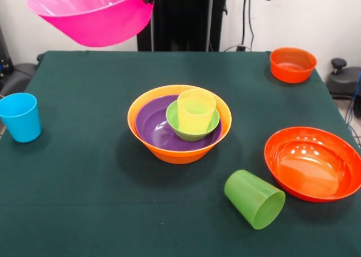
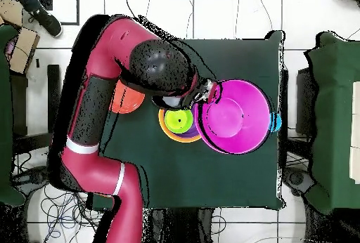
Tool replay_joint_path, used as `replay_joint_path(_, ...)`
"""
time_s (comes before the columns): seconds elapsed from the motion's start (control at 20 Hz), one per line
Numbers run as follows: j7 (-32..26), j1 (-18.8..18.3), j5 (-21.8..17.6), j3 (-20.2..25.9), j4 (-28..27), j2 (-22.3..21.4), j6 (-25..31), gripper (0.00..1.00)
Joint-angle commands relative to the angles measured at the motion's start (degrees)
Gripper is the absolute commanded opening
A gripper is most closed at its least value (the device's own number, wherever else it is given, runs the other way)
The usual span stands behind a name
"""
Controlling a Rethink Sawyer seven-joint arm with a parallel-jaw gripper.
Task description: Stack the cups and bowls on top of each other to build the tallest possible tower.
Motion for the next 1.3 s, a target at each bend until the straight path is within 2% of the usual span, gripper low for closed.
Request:
replay_joint_path(0.05,5.4,4.8,-4.6,14.1,-7.0,-4.5,-7.9,0.00)
replay_joint_path(0.35,5.0,7.2,-8.3,18.7,-6.3,-4.8,-4.6,0.00)
replay_joint_path(0.6,4.7,7.6,-10.8,21.7,-7.8,-6.3,-2.8,0.00)
replay_joint_path(1.0,6.5,9.0,-12.5,25.2,-9.8,-7.3,-0.1,0.00)
replay_joint_path(1.1,7.5,8.6,-10.4,23.5,-8.9,-6.8,-1.1,0.00)
replay_joint_path(1.3,10.0,6.2,-4.7,16.0,-4.5,-3.9,-5.1,0.00)
